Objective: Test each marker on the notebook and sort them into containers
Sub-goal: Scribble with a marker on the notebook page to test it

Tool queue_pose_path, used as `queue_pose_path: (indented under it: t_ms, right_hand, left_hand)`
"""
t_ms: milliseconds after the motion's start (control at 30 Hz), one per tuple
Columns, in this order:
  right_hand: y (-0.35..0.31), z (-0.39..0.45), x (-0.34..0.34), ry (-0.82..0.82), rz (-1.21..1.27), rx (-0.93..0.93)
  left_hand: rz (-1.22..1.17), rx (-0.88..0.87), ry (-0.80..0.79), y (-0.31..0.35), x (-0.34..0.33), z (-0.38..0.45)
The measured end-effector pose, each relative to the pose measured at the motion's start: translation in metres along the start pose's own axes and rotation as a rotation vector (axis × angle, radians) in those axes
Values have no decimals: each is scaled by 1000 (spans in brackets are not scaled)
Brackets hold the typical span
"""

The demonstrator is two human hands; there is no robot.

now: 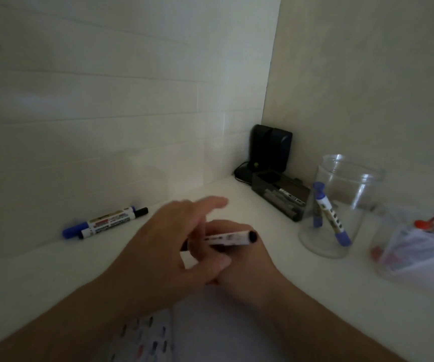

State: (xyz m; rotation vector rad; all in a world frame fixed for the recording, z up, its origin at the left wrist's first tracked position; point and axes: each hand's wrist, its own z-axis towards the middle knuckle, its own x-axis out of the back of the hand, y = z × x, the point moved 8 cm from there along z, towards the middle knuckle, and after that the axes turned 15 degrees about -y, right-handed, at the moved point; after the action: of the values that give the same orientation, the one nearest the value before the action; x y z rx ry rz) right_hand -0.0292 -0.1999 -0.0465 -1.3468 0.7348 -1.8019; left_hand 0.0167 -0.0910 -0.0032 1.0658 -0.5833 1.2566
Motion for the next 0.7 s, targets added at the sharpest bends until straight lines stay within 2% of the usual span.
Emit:
queue_pose_path:
  t_ms: [100,133,233,400,567,700]
  right_hand:
    - [10,-3,9,39,459,-75]
    - [14,-4,11,63,542,-99]
    - [19,-2,12,110,534,-115]
    - [16,0,10,113,475,-66]
    - [15,-2,4,114,586,-91]
    - [12,-4,4,83,572,-63]
  left_hand:
    - [43,97,-63,-23,-15,-5]
    - [84,109,-99,-28,-23,-6]
    - [89,115,-157,-35,-45,-7]
    - [65,101,-102,-35,-46,-8]
    - [42,35,-187,-22,-39,-8]
    - [-9,61,-256,-27,-35,-8]
